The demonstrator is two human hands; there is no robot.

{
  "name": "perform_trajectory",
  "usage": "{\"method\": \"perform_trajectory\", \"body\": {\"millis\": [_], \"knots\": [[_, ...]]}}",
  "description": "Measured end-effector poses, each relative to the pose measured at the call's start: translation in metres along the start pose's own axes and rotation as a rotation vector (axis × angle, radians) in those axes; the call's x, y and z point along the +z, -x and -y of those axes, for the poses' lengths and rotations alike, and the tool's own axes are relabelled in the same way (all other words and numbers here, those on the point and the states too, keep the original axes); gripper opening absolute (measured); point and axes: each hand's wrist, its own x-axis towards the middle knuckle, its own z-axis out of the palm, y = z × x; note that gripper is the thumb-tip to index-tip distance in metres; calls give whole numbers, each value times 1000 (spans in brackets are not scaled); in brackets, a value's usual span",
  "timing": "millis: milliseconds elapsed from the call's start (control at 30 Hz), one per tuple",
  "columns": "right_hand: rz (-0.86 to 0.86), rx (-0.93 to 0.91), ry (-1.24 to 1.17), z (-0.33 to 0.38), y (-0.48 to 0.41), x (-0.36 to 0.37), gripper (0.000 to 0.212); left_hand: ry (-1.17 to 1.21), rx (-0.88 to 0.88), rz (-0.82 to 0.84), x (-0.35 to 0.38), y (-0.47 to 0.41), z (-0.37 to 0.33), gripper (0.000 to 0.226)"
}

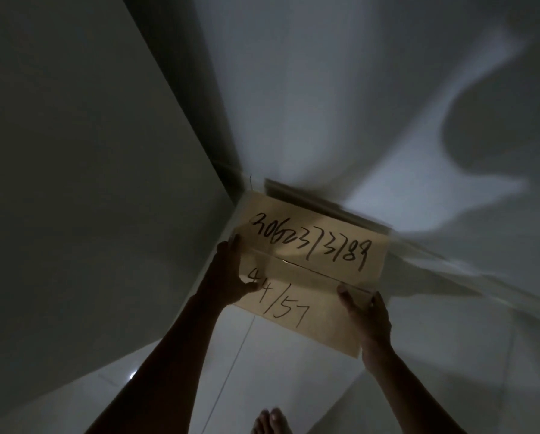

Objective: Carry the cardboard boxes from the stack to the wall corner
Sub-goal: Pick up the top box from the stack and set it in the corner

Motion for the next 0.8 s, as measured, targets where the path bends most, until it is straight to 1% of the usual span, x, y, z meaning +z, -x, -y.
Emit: {"method": "perform_trajectory", "body": {"millis": [100,167,200,267,300,333,400,467,500,567,667,733,800], "knots": [[15,-13,-53,1,-10,13,71,-31,36,-62,7,-11,10,107],[19,-13,-72,4,-15,22,70,-124,94,-108,4,-18,13,97],[21,-17,-80,7,-17,27,71,-157,143,-118,2,-20,15,87],[31,-15,-98,16,-22,36,71,-168,209,-154,-5,-23,11,61],[30,-10,-102,21,-22,40,70,-119,194,-173,-6,-23,12,51],[27,-7,-97,25,-23,45,70,-85,166,-169,-7,-23,17,47],[37,-29,-55,28,-25,52,73,-132,191,-159,-9,-24,16,50],[64,-23,2,31,-27,58,77,-322,230,-154,-14,-27,20,54],[75,-27,19,32,-28,61,78,-387,221,-145,-15,-29,24,60],[72,-31,46,34,-30,64,79,-349,152,-135,-21,-33,22,70],[102,-23,97,37,-30,61,84,-410,83,-15,-28,-27,11,80],[135,-25,189,41,-28,51,94,-451,26,56,-32,-21,-3,82],[138,-70,315,51,-19,33,99,-462,23,80,-40,-11,-20,81]]}}
